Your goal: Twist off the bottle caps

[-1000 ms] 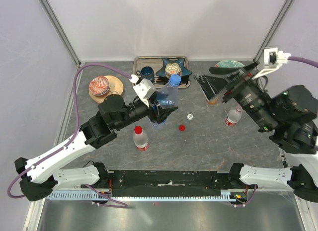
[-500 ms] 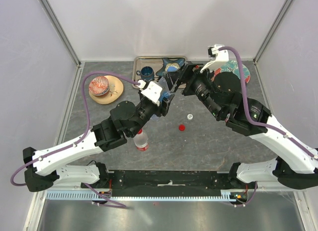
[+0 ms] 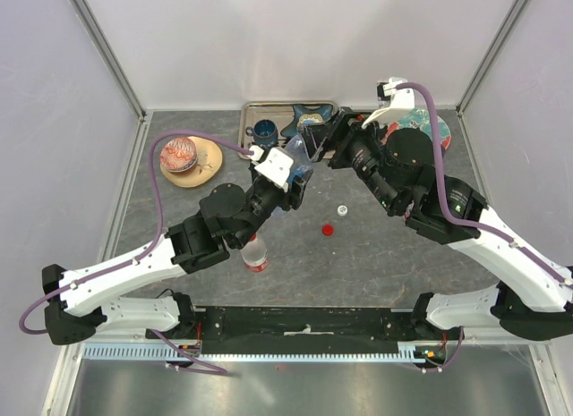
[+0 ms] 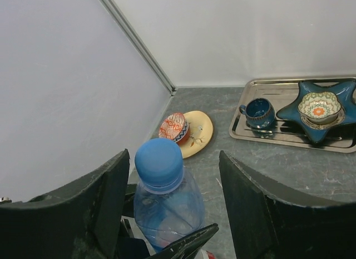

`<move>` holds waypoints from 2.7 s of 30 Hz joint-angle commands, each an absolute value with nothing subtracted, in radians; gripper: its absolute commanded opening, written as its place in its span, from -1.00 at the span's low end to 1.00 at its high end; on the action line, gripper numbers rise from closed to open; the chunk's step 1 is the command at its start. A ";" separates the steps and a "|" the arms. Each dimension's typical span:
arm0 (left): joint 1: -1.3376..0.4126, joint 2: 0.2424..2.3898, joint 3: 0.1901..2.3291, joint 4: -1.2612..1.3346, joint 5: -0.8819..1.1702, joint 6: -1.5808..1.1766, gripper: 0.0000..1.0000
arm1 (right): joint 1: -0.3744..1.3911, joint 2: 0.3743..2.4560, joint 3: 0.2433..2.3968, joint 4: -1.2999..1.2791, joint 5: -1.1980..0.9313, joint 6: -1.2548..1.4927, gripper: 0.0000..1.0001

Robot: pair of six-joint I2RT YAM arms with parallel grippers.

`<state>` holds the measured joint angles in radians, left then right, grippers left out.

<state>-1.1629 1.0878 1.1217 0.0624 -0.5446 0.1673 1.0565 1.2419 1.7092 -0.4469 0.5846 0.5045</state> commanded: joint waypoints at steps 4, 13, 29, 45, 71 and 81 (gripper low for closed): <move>-1.169 1.075 1.124 0.124 -0.566 0.196 -0.04 | 1.060 1.259 1.732 -0.416 0.583 0.492 0.38; -1.172 1.072 1.121 0.121 -0.565 0.193 -0.03 | 1.060 1.261 1.727 -0.414 0.572 0.477 -0.42; -1.105 0.962 1.249 -0.090 0.394 -0.072 0.11 | 1.057 1.141 1.762 -0.523 0.070 0.215 -1.00; -0.864 1.089 1.203 0.482 1.180 -0.726 0.13 | 1.057 1.063 1.727 -0.508 -0.560 0.084 -1.00; -0.805 0.970 1.108 0.151 0.967 -0.432 0.10 | 1.057 0.836 1.499 -0.518 0.644 0.169 -1.00; -0.805 0.632 0.966 -0.031 0.586 -0.299 0.11 | 1.057 0.781 0.896 -0.629 0.767 0.578 -1.00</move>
